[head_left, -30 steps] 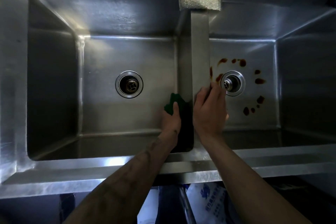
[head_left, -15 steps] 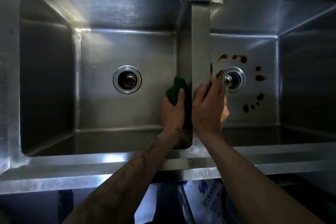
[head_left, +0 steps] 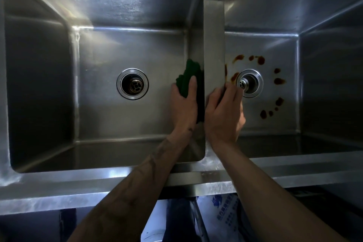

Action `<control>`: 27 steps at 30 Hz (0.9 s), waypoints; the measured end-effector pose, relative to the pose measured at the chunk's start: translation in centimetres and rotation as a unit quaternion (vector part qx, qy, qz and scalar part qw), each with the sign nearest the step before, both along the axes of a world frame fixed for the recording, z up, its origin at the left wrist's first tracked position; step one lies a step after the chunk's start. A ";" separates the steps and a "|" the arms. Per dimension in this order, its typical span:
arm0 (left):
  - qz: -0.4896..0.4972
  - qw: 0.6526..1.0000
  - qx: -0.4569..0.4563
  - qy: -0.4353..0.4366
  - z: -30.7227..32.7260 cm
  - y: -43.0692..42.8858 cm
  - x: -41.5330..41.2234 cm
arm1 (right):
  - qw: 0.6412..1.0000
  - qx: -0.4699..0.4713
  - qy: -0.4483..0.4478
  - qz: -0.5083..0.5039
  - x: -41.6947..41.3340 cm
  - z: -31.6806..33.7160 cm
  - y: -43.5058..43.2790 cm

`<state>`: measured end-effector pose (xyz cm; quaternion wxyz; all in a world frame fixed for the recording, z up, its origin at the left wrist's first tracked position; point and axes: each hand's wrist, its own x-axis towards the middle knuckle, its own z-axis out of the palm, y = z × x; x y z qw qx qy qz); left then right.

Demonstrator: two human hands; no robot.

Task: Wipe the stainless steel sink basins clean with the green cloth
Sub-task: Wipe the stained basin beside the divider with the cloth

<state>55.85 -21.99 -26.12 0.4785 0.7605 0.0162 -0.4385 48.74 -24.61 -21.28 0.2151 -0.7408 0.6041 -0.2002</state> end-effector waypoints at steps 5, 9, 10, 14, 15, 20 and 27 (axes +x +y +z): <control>-0.032 0.995 0.078 0.059 -1.5 0.6 0.2 | 1.000 -0.004 0.015 0.004 -0.2 -0.1 0.0; -0.009 1.000 0.010 0.006 0.1 0.0 0.3 | 1.000 0.001 0.008 0.013 -0.2 -0.2 -0.1; 0.000 1.000 -0.015 -0.012 0.5 -0.1 0.2 | 1.000 0.005 0.000 0.015 -0.2 -0.2 -0.1; 0.010 1.000 0.004 -0.013 0.2 -0.6 0.2 | 1.000 -0.001 0.008 0.008 -0.1 0.0 -0.1; 0.002 1.000 0.026 0.004 -0.2 -0.6 0.3 | 1.000 -0.003 0.007 0.008 -0.1 0.0 -0.1; -0.004 0.998 -0.006 -0.068 1.2 -1.4 0.9 | 1.000 -0.006 0.028 0.006 -0.2 0.2 -0.1; -0.061 0.997 0.048 -0.018 -0.2 -2.1 2.1 | 0.999 -0.008 0.035 0.008 -0.2 0.4 0.0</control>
